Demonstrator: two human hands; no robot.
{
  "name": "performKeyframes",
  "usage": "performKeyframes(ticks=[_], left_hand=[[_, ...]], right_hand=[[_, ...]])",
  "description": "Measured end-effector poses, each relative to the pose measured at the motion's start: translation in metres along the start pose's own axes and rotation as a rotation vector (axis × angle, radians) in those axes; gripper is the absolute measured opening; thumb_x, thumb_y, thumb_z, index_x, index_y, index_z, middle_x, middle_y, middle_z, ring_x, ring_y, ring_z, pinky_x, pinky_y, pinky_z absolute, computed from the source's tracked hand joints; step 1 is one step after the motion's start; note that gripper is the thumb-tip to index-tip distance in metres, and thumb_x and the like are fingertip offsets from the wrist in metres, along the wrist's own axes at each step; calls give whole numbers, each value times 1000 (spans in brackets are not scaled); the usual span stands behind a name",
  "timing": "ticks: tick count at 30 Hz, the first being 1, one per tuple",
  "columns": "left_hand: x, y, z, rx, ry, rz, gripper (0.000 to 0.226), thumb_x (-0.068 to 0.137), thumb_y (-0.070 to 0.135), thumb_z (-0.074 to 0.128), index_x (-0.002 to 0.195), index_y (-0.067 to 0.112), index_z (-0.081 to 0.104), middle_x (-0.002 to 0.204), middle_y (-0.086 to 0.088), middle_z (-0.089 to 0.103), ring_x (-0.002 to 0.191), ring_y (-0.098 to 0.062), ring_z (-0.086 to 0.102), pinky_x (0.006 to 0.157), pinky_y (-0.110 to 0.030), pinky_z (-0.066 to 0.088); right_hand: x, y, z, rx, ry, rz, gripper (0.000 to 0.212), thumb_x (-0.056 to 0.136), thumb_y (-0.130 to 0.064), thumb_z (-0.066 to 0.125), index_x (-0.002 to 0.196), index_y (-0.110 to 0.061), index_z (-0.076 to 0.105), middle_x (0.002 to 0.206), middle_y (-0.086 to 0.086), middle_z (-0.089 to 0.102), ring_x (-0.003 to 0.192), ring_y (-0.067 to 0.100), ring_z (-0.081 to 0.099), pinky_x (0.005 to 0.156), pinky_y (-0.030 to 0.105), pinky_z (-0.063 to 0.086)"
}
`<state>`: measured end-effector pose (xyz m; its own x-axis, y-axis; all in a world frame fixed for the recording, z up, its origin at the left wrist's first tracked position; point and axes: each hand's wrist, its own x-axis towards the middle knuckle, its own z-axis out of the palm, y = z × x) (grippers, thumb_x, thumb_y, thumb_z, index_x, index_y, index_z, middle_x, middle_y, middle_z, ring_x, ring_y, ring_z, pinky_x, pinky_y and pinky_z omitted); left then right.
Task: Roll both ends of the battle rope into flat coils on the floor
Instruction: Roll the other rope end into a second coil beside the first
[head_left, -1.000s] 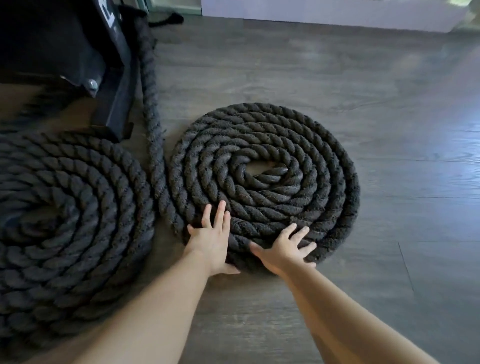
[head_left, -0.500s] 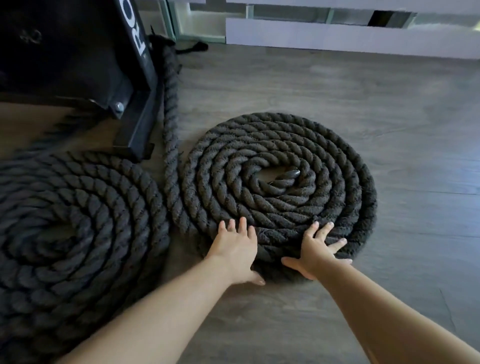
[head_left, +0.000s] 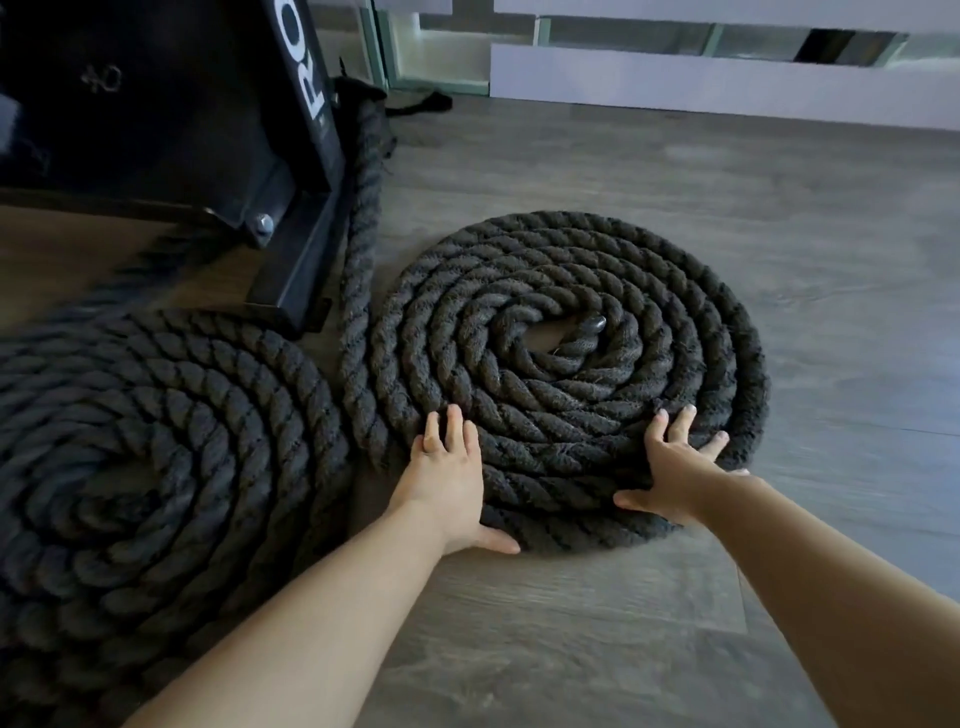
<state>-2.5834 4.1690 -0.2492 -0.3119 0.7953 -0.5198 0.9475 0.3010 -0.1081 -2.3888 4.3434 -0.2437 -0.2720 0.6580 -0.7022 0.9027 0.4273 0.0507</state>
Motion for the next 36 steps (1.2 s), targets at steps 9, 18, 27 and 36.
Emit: performKeyframes(ticks=[9,18,27,36], left_hand=[[9,7,-10,-118,4,-76,153,60,96,54,155,-6,-12,162,-30,-18,150,-49,-6,122,-56,14],[-75,-59,61,-672,789,-178,39,94,43,58,117,13,66,109,-4,69,90,-25,71,69,-35,59],[-103,-106,118,-460,253,-620,132,66,101,15,158,13,-18,166,-7,-23,151,-28,-24,122,-58,-6],[-96,-119,117,-404,230,-571,124,74,93,19,160,7,-4,168,-12,-8,153,-34,-13,120,-64,1]], right_hand=[[-1,-9,-10,54,127,-66,101,93,-47,62,157,-23,-13,164,13,-18,147,48,-11,113,71,11],[-53,-108,17,221,811,-629,38,88,-30,74,60,-20,51,45,-9,45,37,17,44,37,26,41],[-30,-172,46,-117,398,-418,118,69,-97,21,157,-26,-12,161,17,-23,146,45,-21,115,64,-3],[-6,-190,45,-195,450,-384,113,74,-93,8,157,-20,-13,161,20,-22,146,47,-19,114,69,1]])
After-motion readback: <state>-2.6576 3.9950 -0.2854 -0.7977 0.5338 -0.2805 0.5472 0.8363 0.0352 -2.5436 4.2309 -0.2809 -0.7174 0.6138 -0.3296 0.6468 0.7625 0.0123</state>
